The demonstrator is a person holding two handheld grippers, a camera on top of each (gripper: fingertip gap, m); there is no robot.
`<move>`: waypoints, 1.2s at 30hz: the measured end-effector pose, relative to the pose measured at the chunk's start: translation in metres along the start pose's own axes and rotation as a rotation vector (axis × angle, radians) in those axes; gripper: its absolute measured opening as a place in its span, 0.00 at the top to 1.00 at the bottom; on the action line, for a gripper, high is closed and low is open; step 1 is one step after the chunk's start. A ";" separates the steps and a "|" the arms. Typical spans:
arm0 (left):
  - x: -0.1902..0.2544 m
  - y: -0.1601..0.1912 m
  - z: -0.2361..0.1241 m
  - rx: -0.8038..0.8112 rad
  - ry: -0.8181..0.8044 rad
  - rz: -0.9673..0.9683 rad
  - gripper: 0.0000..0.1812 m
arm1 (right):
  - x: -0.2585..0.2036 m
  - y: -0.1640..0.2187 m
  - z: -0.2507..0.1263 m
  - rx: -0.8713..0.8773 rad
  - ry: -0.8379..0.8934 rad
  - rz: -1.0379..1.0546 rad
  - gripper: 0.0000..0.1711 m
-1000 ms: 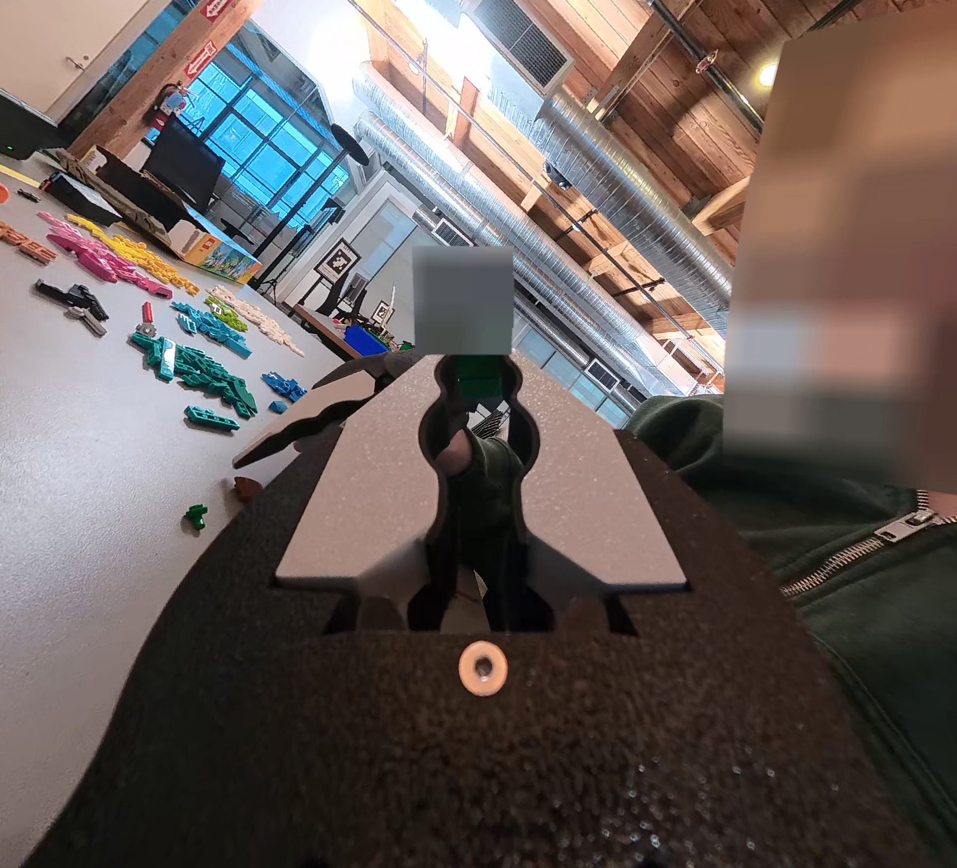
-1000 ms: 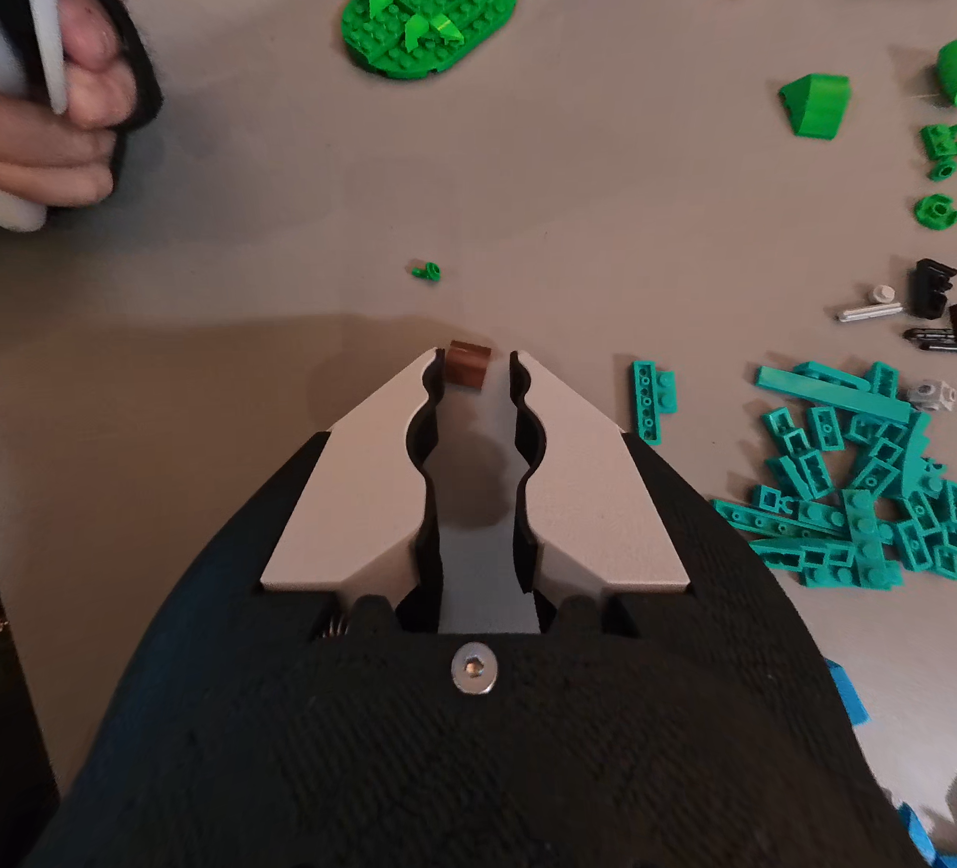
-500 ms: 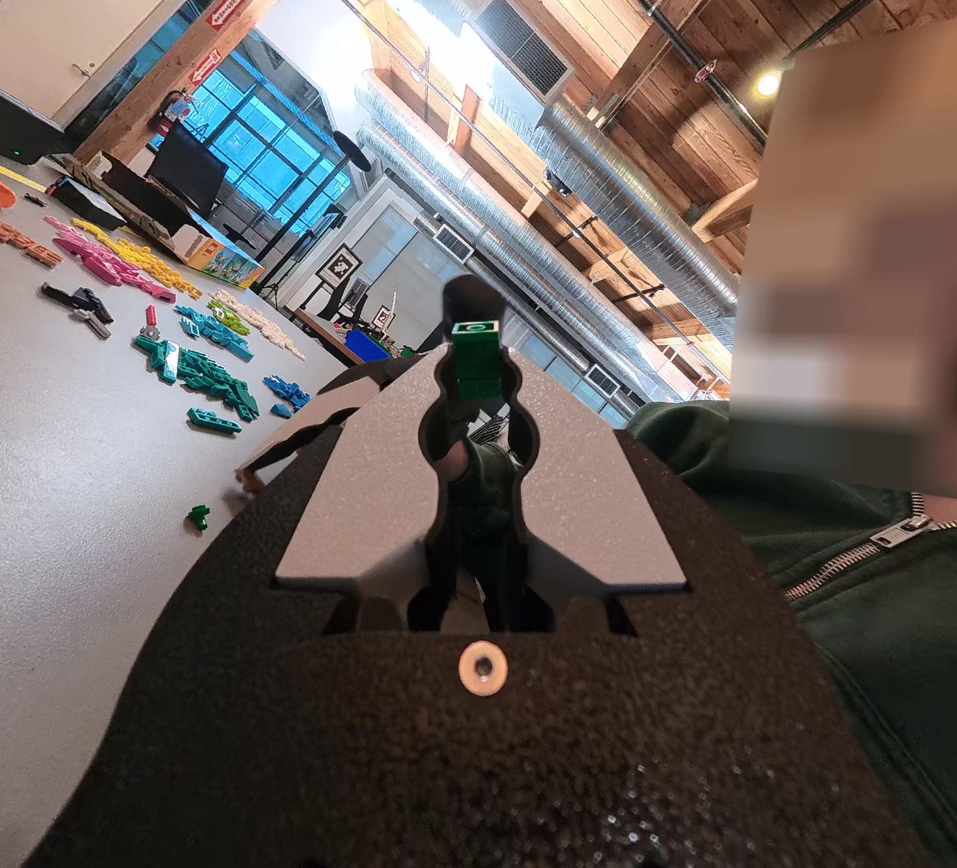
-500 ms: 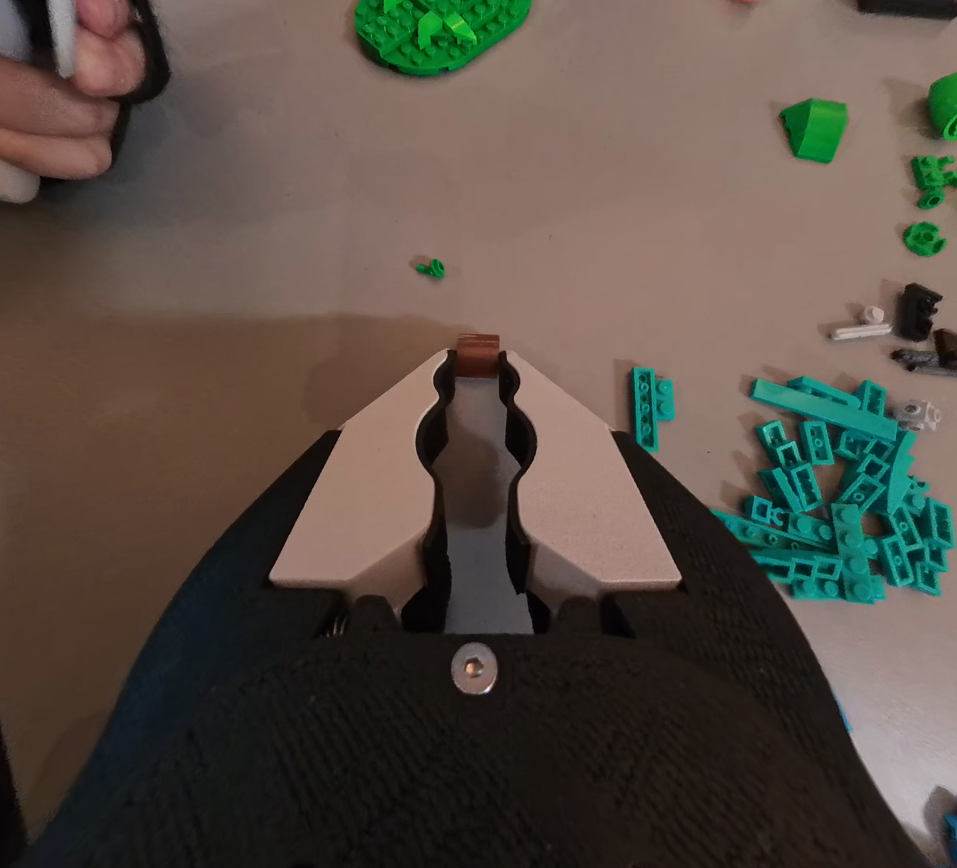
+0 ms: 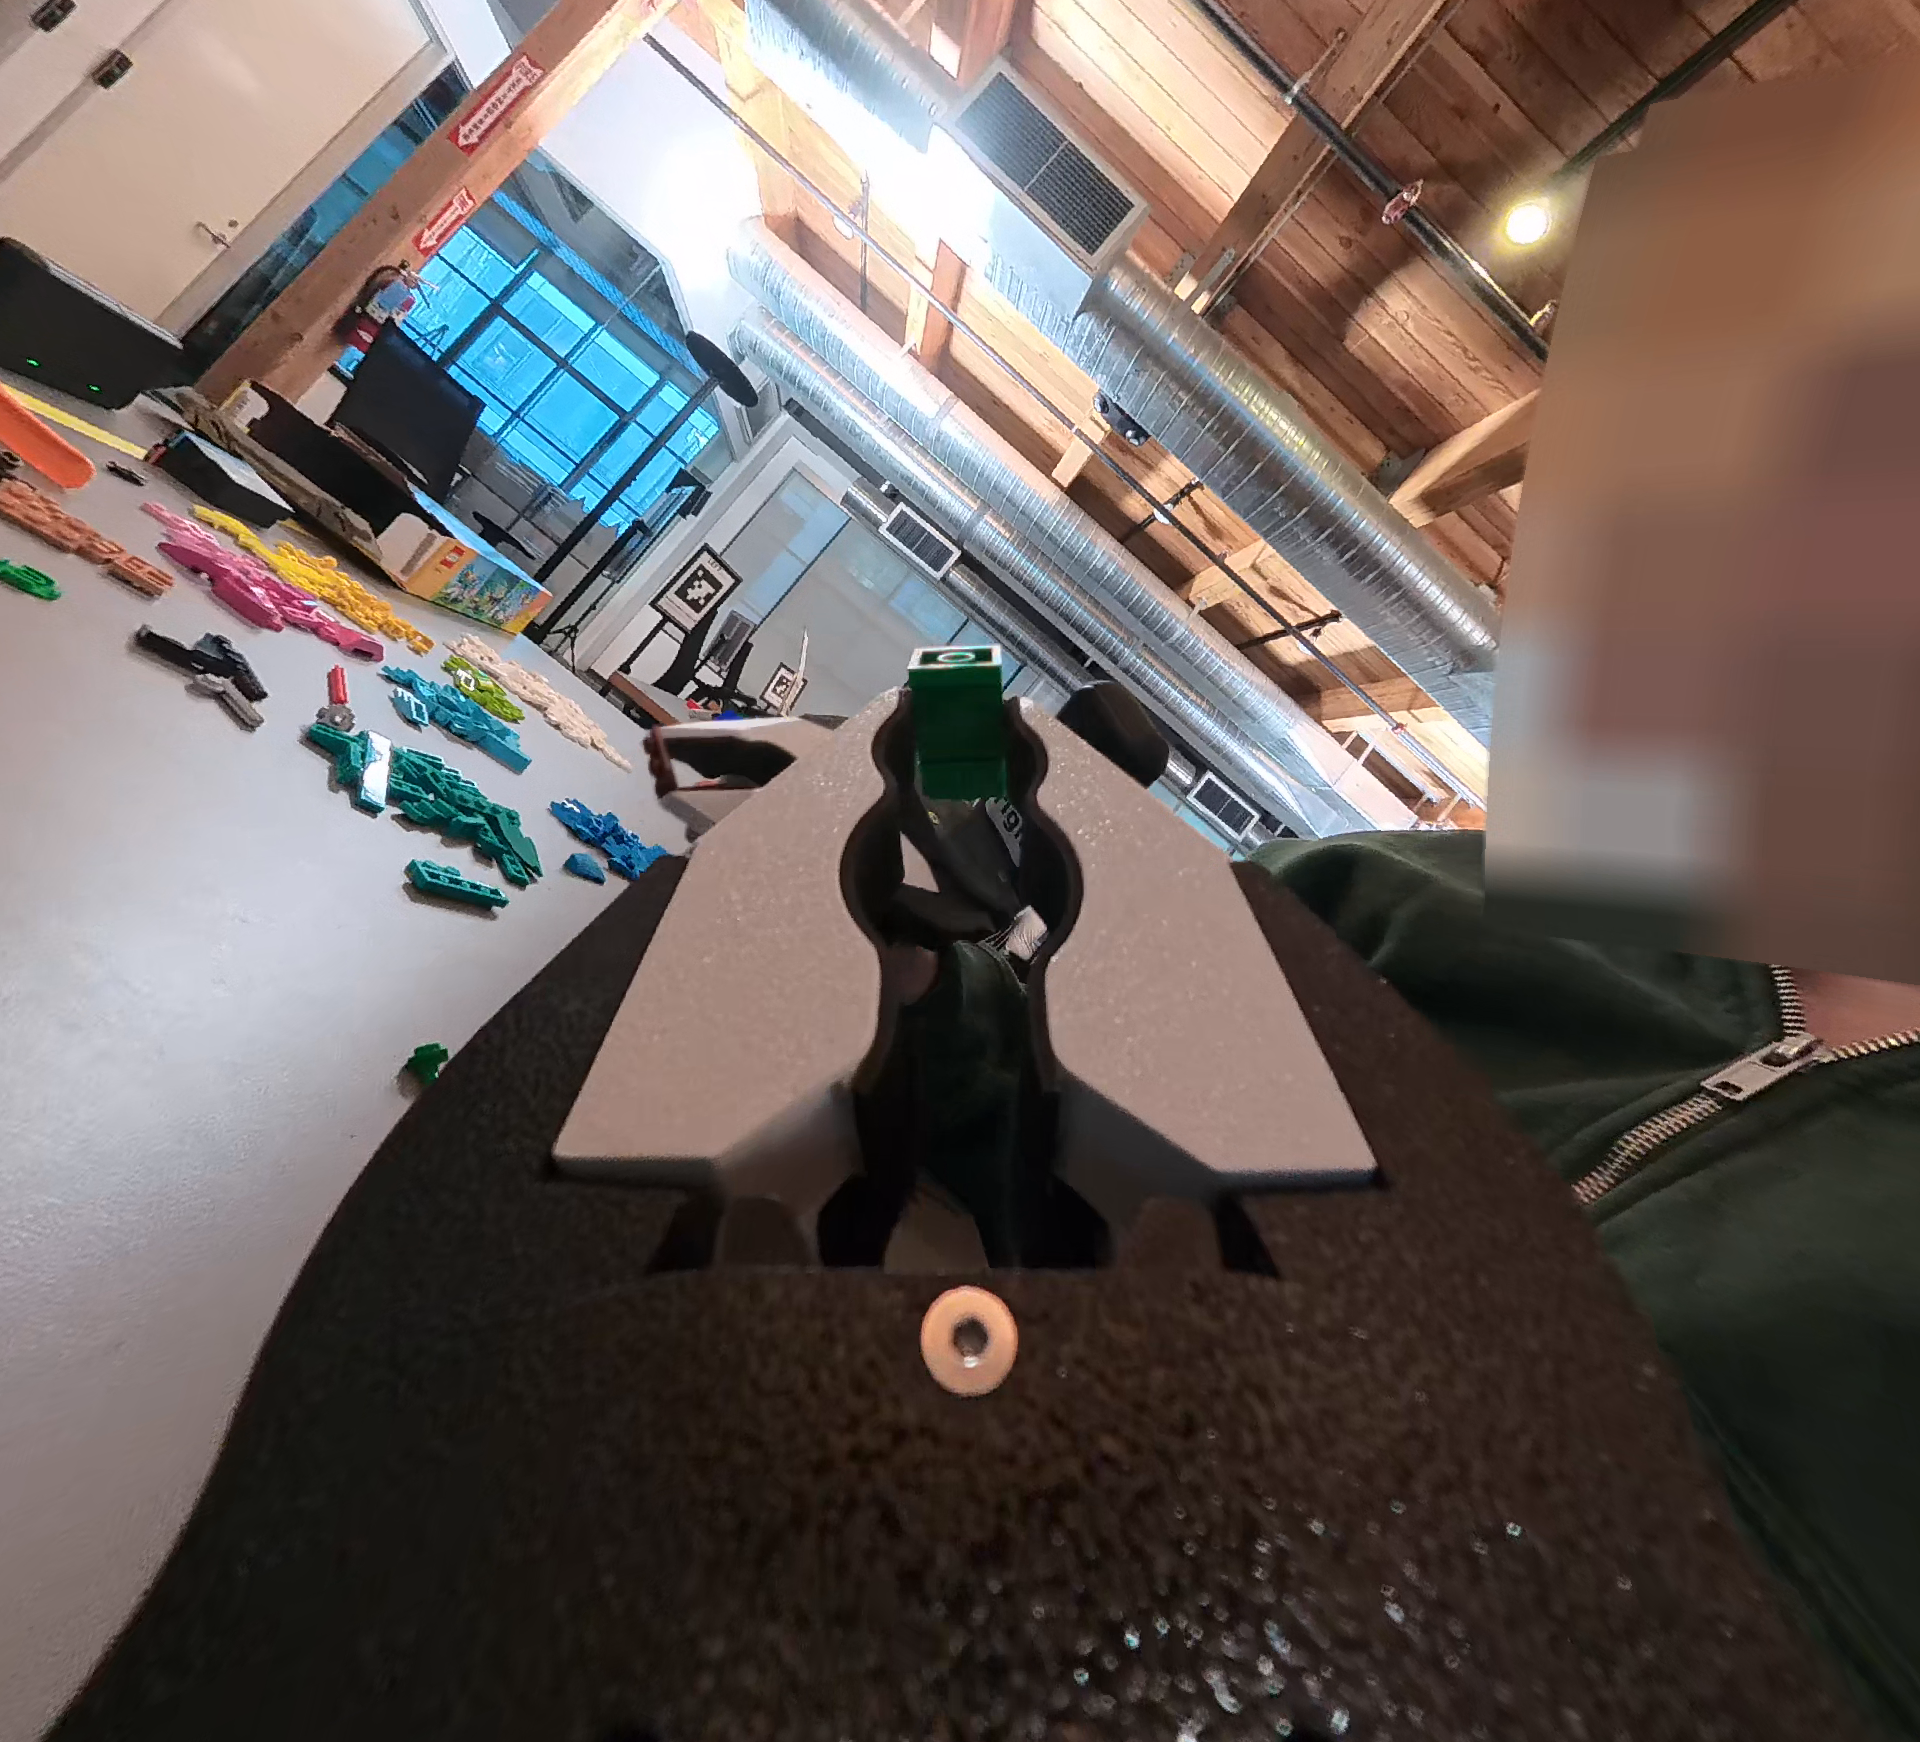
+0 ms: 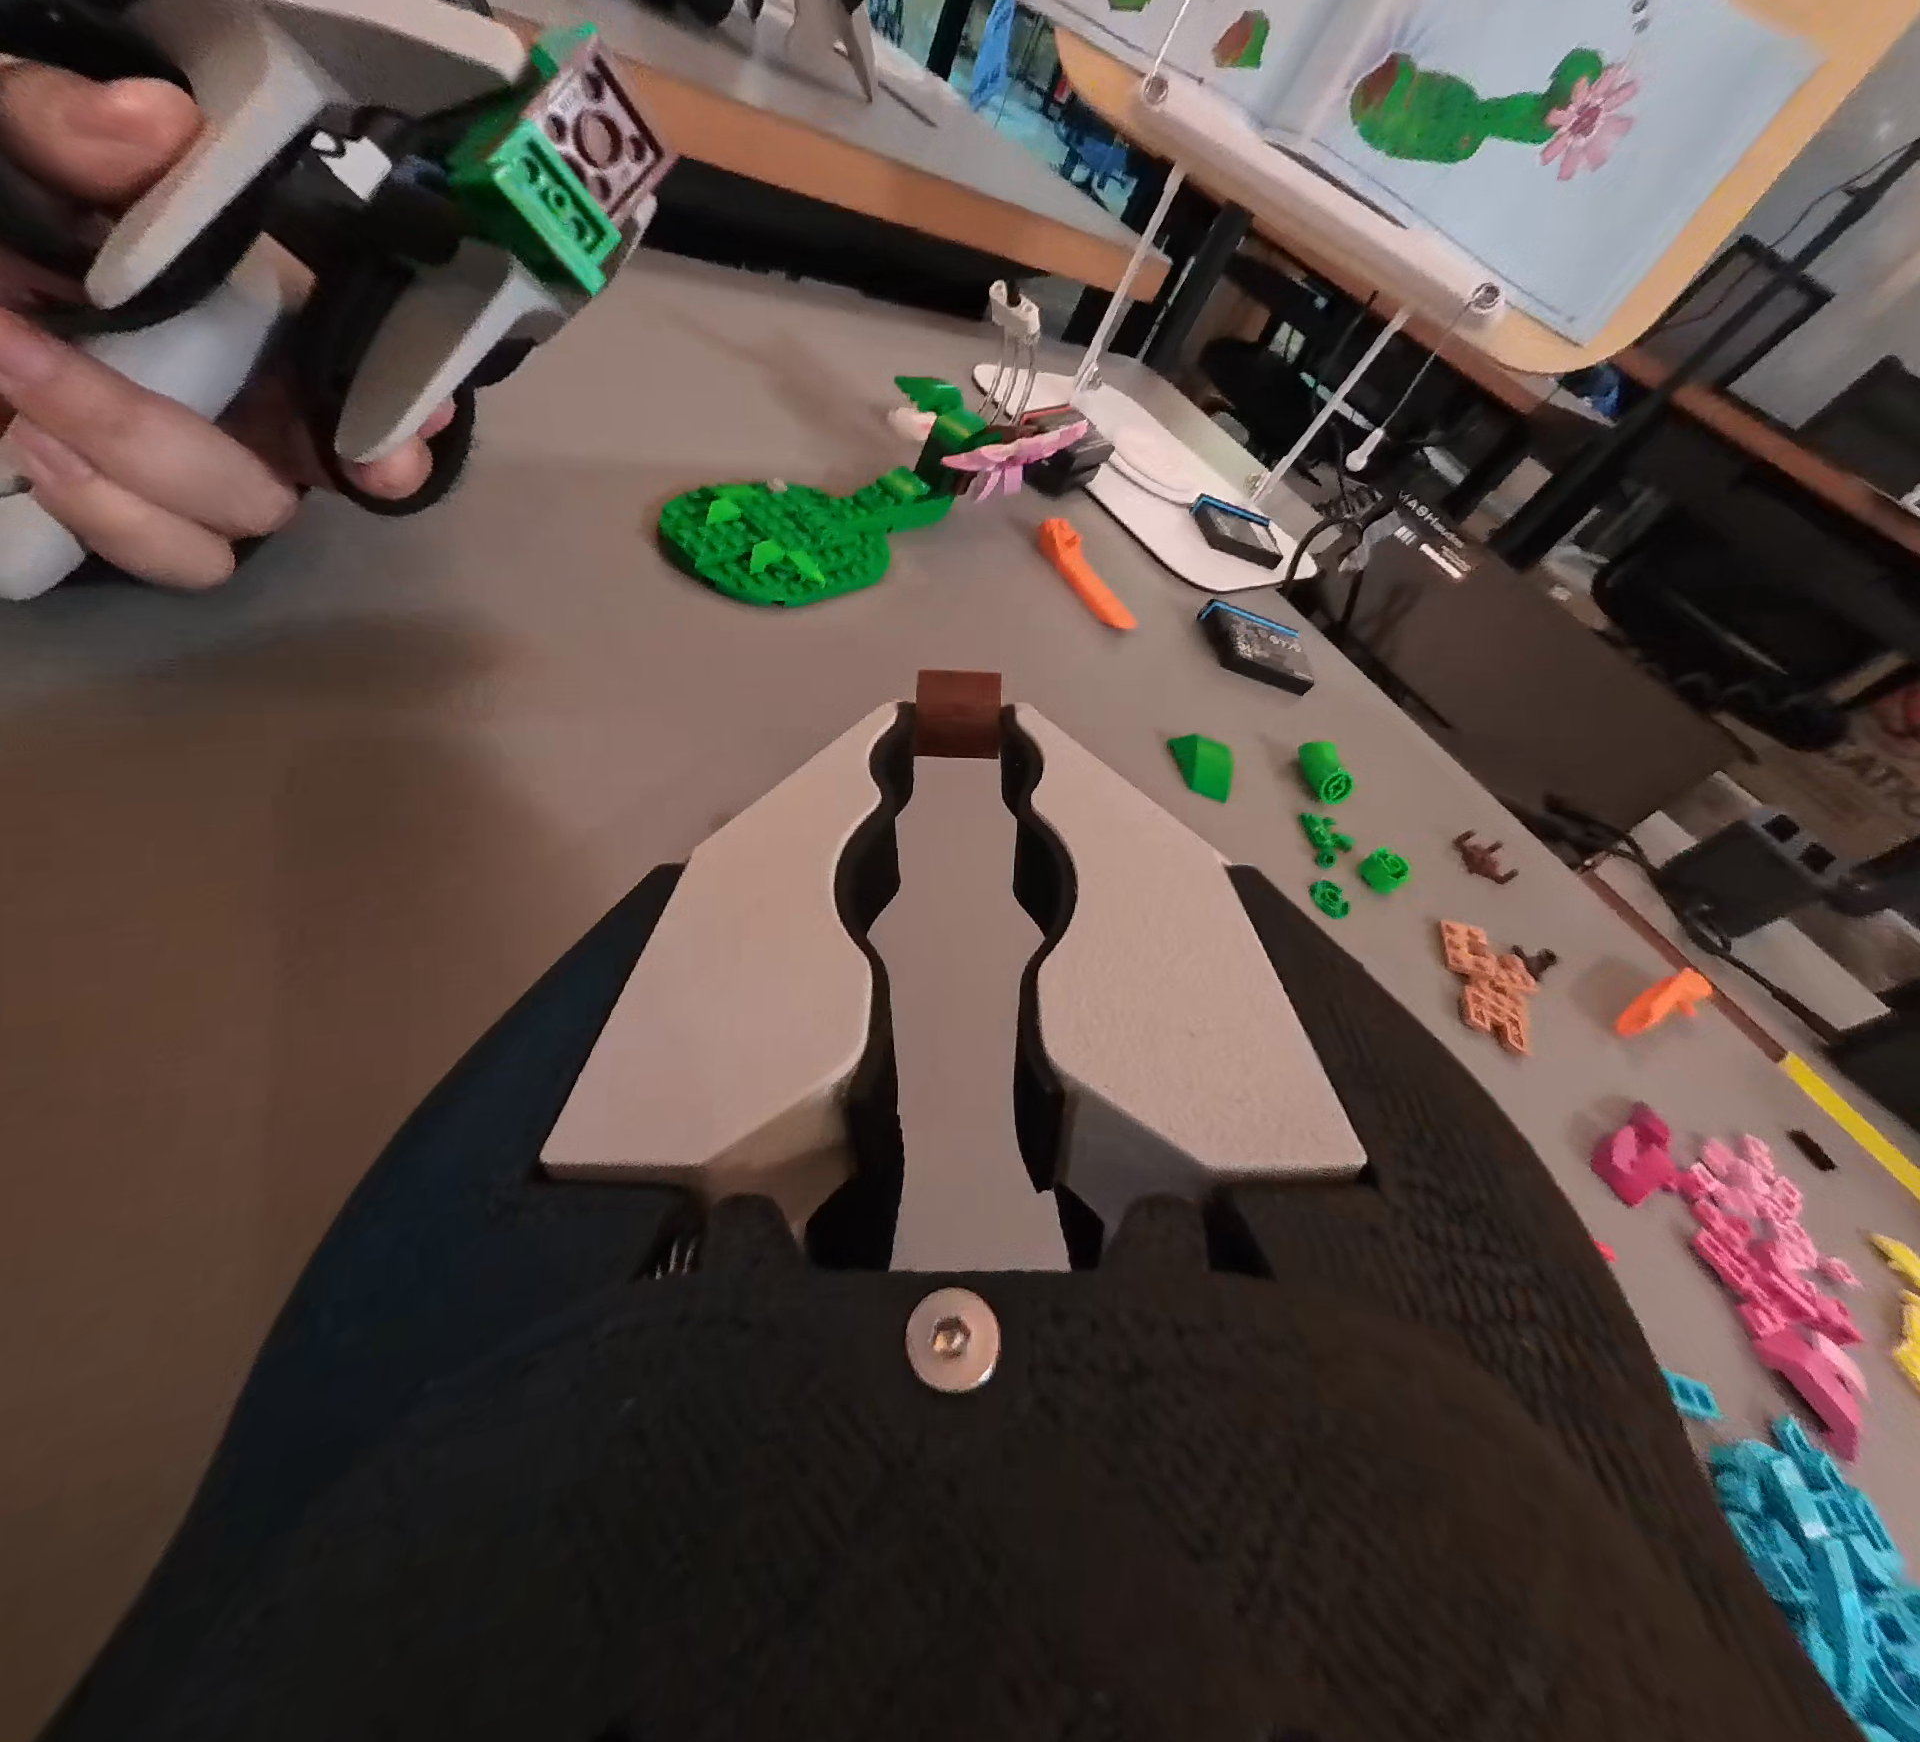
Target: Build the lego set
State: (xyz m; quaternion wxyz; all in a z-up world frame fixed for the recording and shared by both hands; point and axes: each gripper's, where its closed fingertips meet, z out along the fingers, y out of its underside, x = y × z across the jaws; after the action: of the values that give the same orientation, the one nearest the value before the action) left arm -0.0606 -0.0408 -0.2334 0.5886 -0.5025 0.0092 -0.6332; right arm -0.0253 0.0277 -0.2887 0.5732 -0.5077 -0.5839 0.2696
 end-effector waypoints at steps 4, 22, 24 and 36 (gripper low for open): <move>0.000 -0.001 -0.002 0.008 0.001 -0.004 0.93 | -0.001 -0.001 0.000 0.011 -0.002 0.003 0.92; -0.005 -0.013 -0.008 0.076 -0.073 0.072 0.93 | -0.003 -0.037 -0.018 0.214 0.011 -0.009 0.92; -0.005 -0.013 -0.008 0.076 -0.072 0.069 0.93 | -0.001 -0.037 -0.018 0.212 0.040 -0.030 0.92; -0.006 -0.014 -0.008 0.081 -0.069 0.059 0.92 | -0.001 -0.037 -0.017 0.194 0.115 -0.157 0.92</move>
State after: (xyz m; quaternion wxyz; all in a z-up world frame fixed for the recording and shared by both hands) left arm -0.0774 -0.0372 -0.2327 0.6267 -0.4992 -0.0217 -0.5979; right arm -0.0194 0.0097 -0.2524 0.6715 -0.4171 -0.5593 0.2496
